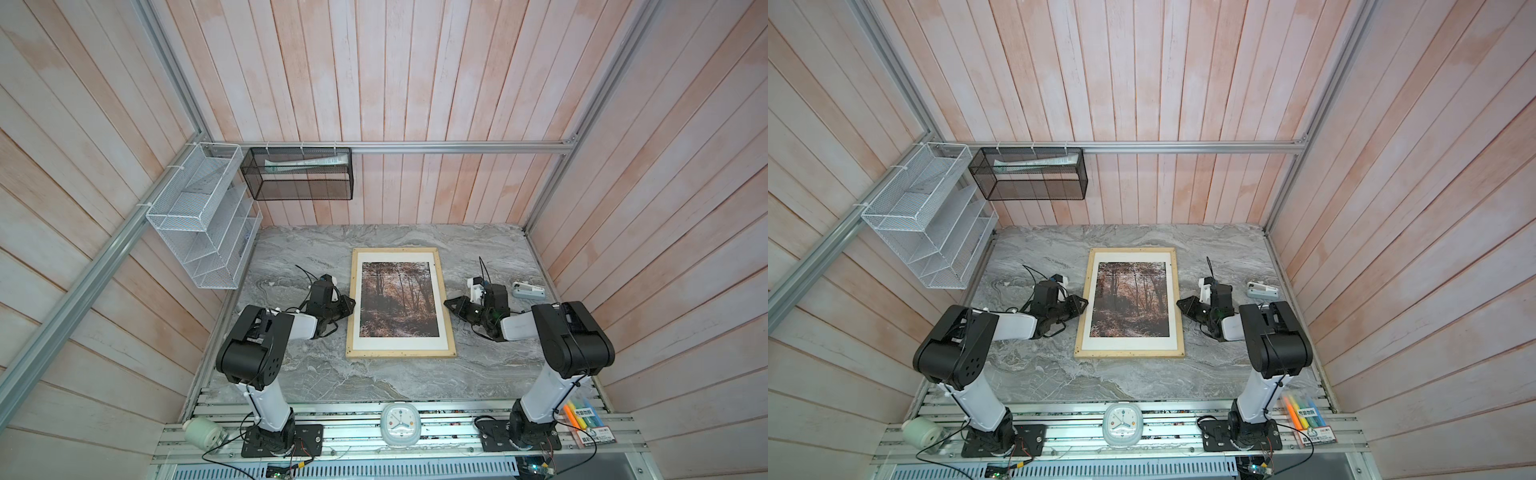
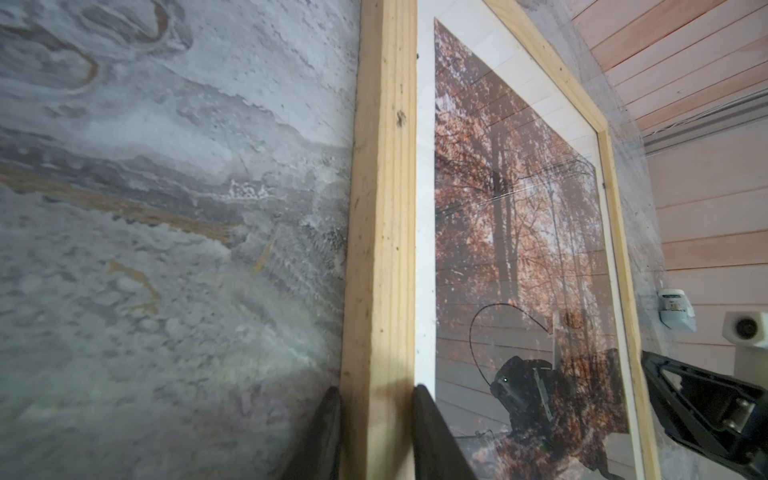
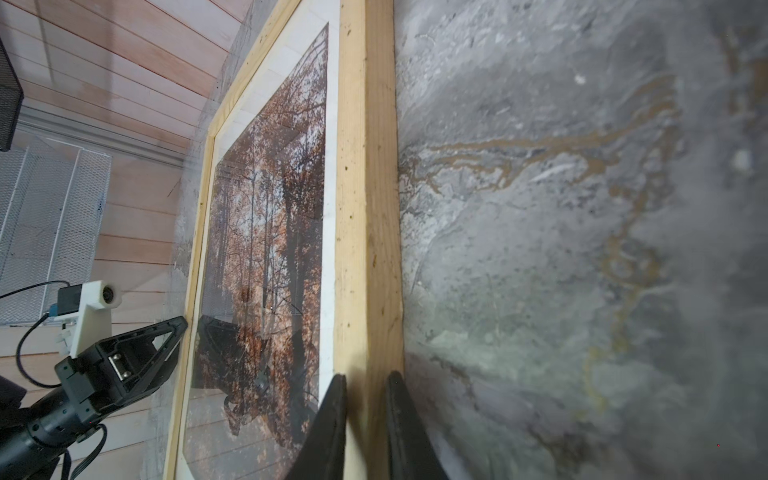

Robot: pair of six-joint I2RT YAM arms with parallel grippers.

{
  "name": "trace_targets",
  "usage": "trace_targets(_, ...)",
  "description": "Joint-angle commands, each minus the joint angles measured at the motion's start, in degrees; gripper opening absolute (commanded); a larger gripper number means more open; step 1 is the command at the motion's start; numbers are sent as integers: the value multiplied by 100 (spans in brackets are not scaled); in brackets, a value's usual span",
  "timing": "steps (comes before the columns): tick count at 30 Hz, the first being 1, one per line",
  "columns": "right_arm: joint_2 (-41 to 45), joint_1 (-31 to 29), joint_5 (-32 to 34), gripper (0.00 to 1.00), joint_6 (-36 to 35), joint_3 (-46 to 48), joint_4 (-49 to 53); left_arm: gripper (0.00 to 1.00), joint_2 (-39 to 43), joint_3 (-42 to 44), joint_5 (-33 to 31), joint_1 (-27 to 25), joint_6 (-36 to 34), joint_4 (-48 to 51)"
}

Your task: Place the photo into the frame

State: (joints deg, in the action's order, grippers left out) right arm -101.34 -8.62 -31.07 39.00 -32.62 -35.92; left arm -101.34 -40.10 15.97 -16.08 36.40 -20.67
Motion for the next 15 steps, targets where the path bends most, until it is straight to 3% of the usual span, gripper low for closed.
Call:
trace_targets(1,50,-351,-547,19,11,213,752,29,36,144,757,-432,283,-52)
trace_targets(9,107,-342,-317,27,-206,18,1115,30,61,50,333,-423,271,320)
trace_targets(15,79,-290,-285,34,-314,-173,1280,42,210,-14,68,-372,223,568)
